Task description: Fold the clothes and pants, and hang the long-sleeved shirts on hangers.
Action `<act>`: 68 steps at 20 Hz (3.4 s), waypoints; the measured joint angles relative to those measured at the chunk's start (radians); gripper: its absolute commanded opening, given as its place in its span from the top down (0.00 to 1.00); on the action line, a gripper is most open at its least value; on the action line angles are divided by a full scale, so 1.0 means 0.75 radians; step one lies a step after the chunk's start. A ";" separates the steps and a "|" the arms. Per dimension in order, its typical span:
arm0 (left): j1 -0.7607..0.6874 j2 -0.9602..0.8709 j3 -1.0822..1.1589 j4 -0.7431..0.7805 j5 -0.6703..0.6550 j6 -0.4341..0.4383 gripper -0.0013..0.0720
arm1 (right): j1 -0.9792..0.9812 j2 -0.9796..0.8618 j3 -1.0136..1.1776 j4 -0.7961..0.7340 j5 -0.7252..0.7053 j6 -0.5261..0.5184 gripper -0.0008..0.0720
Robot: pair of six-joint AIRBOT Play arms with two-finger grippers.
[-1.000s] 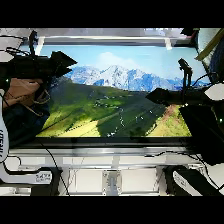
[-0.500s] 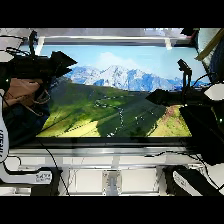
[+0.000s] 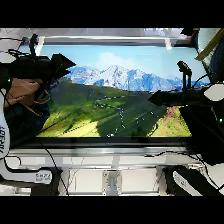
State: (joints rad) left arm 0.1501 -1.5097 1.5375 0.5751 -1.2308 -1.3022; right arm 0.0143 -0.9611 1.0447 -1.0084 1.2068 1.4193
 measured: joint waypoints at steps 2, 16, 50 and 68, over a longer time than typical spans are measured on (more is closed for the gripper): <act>0.034 -0.016 0.000 0.024 0.002 0.000 0.10 | 0.000 0.000 0.000 -0.013 -0.001 0.000 0.34; 0.780 -0.040 -0.043 0.268 -0.019 -0.105 0.24 | 0.000 0.000 0.000 -0.026 -0.017 0.001 0.34; 0.824 -0.155 -0.347 -0.057 0.267 -0.075 0.97 | 0.000 -0.001 0.011 -0.053 -0.213 0.013 0.34; -0.607 0.452 -0.347 -0.660 0.512 0.321 0.97 | -0.003 0.001 0.879 -0.764 0.289 0.008 0.34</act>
State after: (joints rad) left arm -0.3050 -1.1709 1.2770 0.0799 -0.8467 -1.0615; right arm 0.0124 -0.9604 1.7039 -1.5814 1.4235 1.4254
